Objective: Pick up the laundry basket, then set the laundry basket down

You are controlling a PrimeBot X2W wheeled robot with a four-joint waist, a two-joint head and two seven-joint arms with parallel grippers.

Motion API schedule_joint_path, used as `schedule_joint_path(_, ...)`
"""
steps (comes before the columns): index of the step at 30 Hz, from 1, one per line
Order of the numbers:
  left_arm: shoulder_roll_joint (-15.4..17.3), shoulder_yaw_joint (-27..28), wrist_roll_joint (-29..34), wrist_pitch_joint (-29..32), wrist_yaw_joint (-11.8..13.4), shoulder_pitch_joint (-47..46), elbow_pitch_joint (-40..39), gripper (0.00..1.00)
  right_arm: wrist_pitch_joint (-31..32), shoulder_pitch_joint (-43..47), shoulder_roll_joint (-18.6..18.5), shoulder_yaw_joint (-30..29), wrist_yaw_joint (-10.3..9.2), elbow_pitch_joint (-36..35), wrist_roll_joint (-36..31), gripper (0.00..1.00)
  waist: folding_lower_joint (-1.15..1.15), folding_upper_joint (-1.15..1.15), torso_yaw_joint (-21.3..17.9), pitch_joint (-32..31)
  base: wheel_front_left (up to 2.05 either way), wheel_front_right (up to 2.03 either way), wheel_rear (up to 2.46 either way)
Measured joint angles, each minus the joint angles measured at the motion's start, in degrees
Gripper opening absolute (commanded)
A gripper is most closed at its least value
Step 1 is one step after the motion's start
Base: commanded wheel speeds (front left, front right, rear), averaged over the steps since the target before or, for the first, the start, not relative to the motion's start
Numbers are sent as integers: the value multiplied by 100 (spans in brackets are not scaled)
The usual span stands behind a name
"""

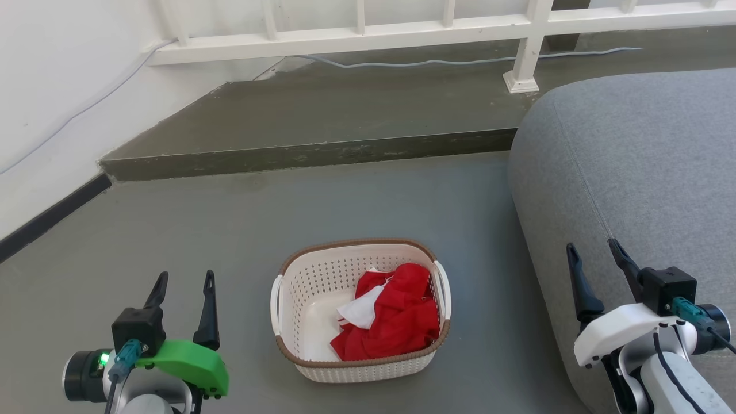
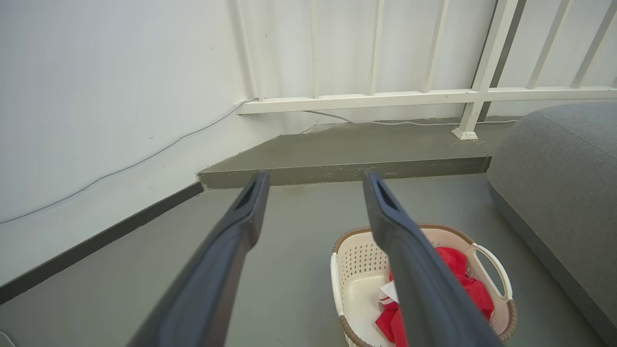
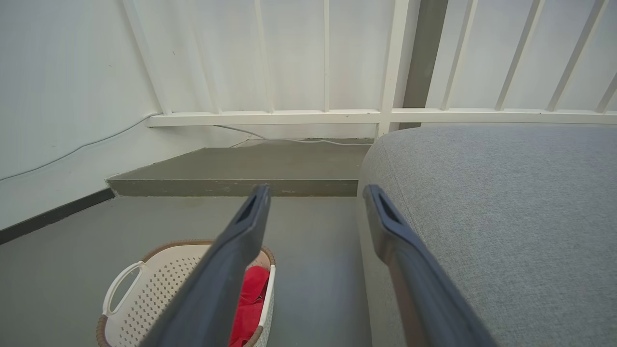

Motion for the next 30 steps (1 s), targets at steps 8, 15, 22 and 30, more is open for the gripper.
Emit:
schedule_joint_path(8,-24,25,0,0,0,-1,63,100,0,-3,5,-71,8,24,-24,100,0,0,3,12,0,0,0)
schedule_joint_path(15,-100,36,3,0,0,-1,131,100,0,-4,24,-85,62,37,-34,100,0,0,5,41,0,0,0)
schedule_joint_path(22,-112,36,11,0,0,-20,107,100,0,-25,32,-101,69,32,-38,100,0,0,10,198,0,0,0)
schedule_joint_path(30,-133,90,52,-1,0,-367,-47,100,0,-319,82,-127,111,-77,-38,100,0,0,17,645,0,0,0)
